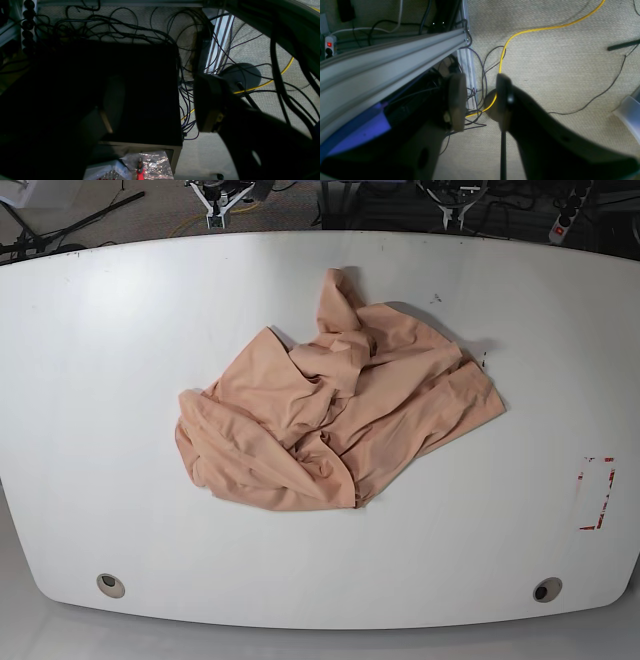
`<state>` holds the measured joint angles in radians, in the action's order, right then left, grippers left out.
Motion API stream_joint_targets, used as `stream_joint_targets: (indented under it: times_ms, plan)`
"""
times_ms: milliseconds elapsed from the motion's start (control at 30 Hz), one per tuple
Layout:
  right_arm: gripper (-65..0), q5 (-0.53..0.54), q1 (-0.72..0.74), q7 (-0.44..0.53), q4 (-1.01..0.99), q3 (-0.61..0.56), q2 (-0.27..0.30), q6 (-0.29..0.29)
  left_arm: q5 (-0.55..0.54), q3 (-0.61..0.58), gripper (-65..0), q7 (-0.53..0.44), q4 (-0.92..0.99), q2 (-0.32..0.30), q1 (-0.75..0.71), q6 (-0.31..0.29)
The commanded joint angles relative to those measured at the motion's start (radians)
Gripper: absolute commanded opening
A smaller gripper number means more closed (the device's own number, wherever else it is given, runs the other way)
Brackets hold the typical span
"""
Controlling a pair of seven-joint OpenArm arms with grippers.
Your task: Fold the T-shirt properly
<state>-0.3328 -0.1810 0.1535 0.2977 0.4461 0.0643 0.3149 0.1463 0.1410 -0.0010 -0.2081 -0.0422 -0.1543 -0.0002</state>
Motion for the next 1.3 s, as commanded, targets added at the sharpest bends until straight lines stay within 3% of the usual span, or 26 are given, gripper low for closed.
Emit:
stream_joint_targets:
  times_ms: [0,100,500,733,1000,1267]
  plan:
    - [-44.9,0.007,-0.019,-0.001,0.043,0.006,0.007,0.002,-0.007,0.020,-26.1,0.004,-0.028,-0.006,-0.012,-0.016]
    - [-45.8,0.007,0.015,0.005,0.002,0.003,-0.021,0.005,0.002,-0.002,-25.6,-0.021,0.008,0.000,0.003,0.001]
    - [-46.1,0.007,0.010,0.007,0.008,0.003,-0.024,0.005,0.000,-0.002,-25.6,-0.049,0.000,-0.005,-0.004,0.001]
    - [-46.1,0.007,-0.031,0.088,0.008,0.003,-0.017,0.005,0.000,-0.001,-25.6,-0.109,-0.049,-0.009,-0.064,0.001]
    - [-46.3,0.007,-0.113,0.085,0.119,0.003,-0.027,0.007,0.000,0.001,-25.7,-0.104,-0.324,-0.008,-0.236,0.001]
    - [-46.3,0.007,-0.240,0.001,0.387,0.001,-0.103,0.013,-0.001,0.001,-25.7,-0.060,-0.607,-0.006,-0.400,0.001]
